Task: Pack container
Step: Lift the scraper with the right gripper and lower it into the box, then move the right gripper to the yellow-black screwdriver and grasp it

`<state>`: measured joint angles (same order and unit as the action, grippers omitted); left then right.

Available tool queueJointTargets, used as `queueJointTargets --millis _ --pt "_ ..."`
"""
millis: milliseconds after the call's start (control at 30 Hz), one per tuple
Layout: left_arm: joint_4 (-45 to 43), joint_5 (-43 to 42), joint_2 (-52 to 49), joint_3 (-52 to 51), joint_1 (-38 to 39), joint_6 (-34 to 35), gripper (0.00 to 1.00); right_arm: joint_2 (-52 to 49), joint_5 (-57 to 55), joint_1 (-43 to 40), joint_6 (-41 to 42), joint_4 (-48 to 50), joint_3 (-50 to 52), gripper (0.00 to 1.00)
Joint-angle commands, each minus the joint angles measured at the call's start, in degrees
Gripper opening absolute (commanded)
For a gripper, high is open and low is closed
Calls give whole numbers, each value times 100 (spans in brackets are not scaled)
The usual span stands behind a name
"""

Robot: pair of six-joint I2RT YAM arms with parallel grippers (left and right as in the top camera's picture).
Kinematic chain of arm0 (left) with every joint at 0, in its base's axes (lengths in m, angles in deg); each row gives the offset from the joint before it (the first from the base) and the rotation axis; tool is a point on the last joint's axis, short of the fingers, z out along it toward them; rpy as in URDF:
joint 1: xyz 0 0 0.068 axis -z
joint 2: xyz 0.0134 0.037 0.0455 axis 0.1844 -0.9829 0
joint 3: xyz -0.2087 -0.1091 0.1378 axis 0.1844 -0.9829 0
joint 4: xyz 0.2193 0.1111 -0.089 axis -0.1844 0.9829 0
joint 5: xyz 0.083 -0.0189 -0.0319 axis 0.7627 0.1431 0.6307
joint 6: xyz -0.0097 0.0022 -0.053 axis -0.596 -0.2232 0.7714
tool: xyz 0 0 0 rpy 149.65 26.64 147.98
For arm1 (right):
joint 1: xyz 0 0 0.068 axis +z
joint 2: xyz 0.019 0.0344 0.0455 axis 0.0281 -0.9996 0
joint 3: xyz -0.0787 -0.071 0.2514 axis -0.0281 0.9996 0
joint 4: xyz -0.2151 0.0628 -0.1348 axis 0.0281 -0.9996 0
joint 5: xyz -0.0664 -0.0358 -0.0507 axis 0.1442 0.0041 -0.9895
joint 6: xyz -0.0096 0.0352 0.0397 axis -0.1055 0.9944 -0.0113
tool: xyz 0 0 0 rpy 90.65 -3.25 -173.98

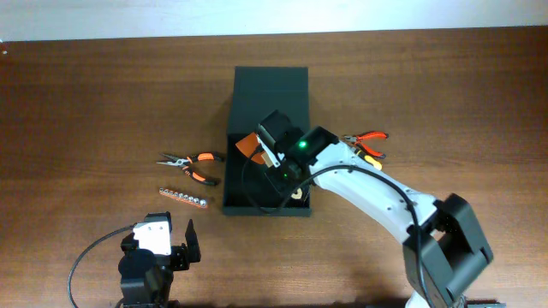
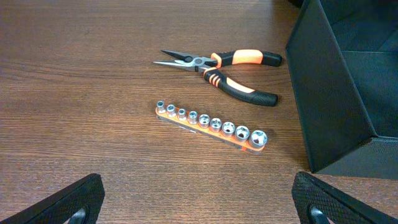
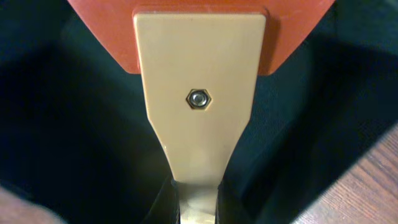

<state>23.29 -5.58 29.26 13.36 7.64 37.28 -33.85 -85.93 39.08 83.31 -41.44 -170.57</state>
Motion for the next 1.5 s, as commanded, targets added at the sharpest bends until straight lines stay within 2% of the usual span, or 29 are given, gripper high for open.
queueJointTargets --millis 0,333,533,567,700,733,933,1100,1200,1267,1333,1400,1467 --pt "-11 17 46 -24 9 -87 99 -175 -164 9 -404 72 -98 8" --pt "-11 17 46 -24 9 -87 99 -341 -177 7 -1027 70 -96 8" --pt "-11 17 46 -24 9 -87 99 -341 -181 7 -1062 103 -96 14" --pt "-11 17 46 -24 9 -87 99 -341 -179 9 -1062 114 -96 18" --pt "-11 17 46 -24 9 -87 99 -337 -181 7 -1051 116 -98 43" --pt "-11 17 46 -24 9 -87 99 -328 -179 7 -1036 114 -105 46" --pt "-11 17 46 -24 9 -87 99 -17 -90 7 -839 -216 -411 47" --pt "-11 17 46 -24 9 -87 99 730 -15 4 -817 -914 -955 50" --pt "-11 17 46 -24 9 -87 99 1357 -144 -96 -662 -1167 -1025 62" --pt "-11 17 46 -24 9 -87 99 1808 -321 -302 -494 -1357 -1025 75" --pt "-11 17 46 -24 9 -87 99 2168 -332 -623 -496 -1512 -1023 93" --pt "-11 17 46 -24 9 -87 99 2450 -326 -1147 -566 -1665 -1008 99" --pt "-11 17 46 -24 9 -87 99 2529 -323 -1606 -730 -1834 -1008 99"
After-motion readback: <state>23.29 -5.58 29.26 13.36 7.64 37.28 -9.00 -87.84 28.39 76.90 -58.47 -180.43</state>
